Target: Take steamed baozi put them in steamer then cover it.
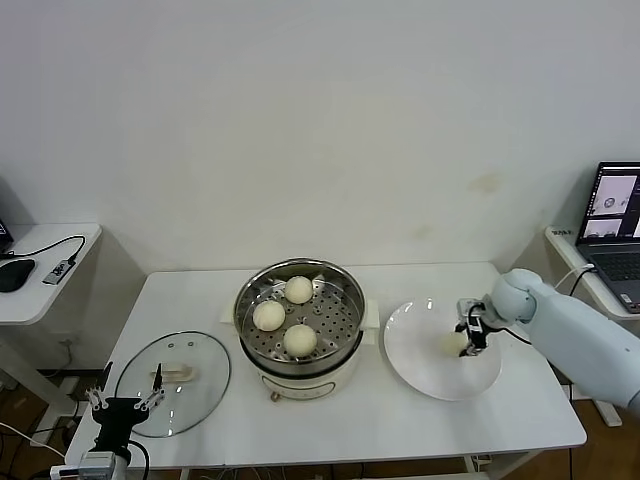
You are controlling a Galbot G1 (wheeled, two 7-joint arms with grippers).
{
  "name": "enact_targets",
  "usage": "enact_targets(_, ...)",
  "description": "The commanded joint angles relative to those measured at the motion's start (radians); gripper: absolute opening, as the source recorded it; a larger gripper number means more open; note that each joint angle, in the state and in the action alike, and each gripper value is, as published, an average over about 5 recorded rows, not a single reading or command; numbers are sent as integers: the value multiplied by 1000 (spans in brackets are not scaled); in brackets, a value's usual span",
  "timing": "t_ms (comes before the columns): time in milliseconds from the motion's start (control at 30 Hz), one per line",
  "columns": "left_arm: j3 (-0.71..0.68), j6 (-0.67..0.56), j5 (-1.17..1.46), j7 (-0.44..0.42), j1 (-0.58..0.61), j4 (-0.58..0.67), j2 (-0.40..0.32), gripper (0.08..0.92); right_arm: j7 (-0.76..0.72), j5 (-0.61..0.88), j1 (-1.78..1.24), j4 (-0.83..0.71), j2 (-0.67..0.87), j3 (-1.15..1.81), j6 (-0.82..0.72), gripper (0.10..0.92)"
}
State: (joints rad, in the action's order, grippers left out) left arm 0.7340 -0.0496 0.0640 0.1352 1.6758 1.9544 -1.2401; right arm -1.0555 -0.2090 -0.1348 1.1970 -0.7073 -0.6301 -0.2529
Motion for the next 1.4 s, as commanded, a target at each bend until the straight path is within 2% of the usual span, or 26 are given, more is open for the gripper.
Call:
enact_targets(33, -3, 1, -1, 0, 0, 1, 0, 823, -1, 89, 145, 101, 82, -97, -39, 558)
enact_targets(333, -7, 4, 3, -1, -5, 1, 6, 823, 25, 380, 589, 277, 122, -400, -164, 570)
enact_targets(533, -13, 5, 11, -2, -4, -1, 13, 823, 100, 602, 832, 358, 11, -589, -260, 577)
enact_targets(700, -12, 9, 17, -6, 0, 1, 20, 823, 213, 794, 875, 405, -111, -636, -351, 577)
enact_targets(833, -11, 11, 18, -7, 0, 5, 16, 823, 301, 884, 864, 402, -209, -652, -422, 577)
enact_targets(1000, -13, 11, 17, -9, 0, 3, 8, 823, 366, 920, 805, 361, -318, -658, -470, 577)
enact_targets(1400, -2, 10, 17, -9, -4, 4, -4, 823, 400, 827, 629, 196, -449, -641, -475, 577)
